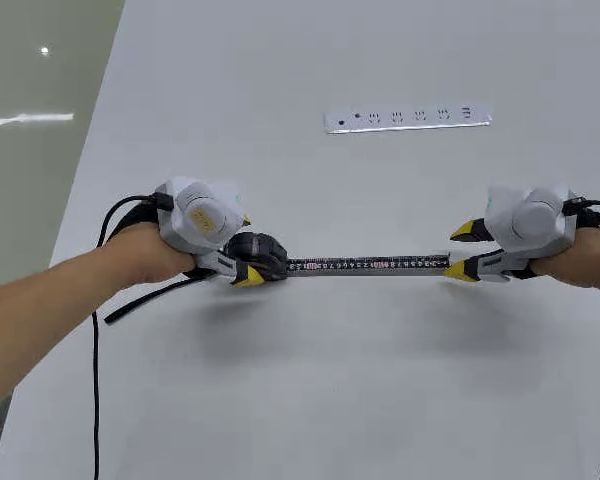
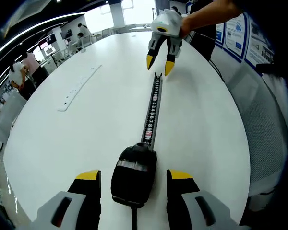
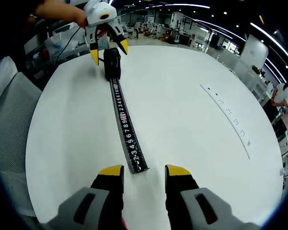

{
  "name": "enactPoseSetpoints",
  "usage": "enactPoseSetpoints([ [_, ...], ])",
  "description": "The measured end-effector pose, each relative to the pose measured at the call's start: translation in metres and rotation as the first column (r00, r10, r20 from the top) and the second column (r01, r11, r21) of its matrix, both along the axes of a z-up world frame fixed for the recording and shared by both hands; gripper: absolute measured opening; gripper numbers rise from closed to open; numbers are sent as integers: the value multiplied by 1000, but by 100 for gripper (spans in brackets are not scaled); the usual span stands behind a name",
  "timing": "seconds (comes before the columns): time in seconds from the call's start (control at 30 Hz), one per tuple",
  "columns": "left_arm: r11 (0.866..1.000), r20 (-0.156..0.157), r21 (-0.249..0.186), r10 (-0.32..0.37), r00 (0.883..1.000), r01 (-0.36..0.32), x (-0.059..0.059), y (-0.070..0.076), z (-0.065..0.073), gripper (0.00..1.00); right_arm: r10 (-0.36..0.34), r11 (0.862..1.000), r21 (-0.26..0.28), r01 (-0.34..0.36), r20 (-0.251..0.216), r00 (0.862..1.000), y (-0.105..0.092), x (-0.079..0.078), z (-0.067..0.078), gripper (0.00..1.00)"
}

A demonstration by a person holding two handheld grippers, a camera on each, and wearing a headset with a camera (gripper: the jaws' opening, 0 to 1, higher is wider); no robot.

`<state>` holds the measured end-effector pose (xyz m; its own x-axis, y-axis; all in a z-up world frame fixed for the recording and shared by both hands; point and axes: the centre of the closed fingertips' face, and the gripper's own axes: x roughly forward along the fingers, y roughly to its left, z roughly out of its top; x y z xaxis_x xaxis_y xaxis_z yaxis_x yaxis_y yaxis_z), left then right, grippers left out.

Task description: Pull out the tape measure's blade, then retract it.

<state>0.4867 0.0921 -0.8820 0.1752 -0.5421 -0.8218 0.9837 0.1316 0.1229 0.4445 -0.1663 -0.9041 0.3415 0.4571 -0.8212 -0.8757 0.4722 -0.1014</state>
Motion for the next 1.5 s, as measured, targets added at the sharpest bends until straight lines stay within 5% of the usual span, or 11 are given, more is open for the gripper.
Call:
enactPoseSetpoints([
  [0.47, 986, 34, -78, 153, 988, -150, -8, 9, 24, 65, -121, 992, 20, 121, 24, 992, 0, -16, 14, 43],
  [0.67, 967, 46, -116, 232, 972, -225, -8, 13, 30, 69, -185, 982, 38, 184, 29, 982, -1, -23, 22, 45],
  [1.07, 921, 41, -179, 359, 933, -346, -17, 23, 42, 75, -309, 949, 78, 306, 36, 950, 0, -40, 34, 54],
  [1.27, 877, 36, -212, 447, 894, -431, -20, 32, 46, 81, -375, 923, 108, 369, 39, 926, 2, -47, 41, 58],
  [1.5, 845, 41, -237, 502, 864, -479, -29, 42, 53, 86, -424, 901, 127, 416, 46, 905, 3, -51, 45, 61],
])
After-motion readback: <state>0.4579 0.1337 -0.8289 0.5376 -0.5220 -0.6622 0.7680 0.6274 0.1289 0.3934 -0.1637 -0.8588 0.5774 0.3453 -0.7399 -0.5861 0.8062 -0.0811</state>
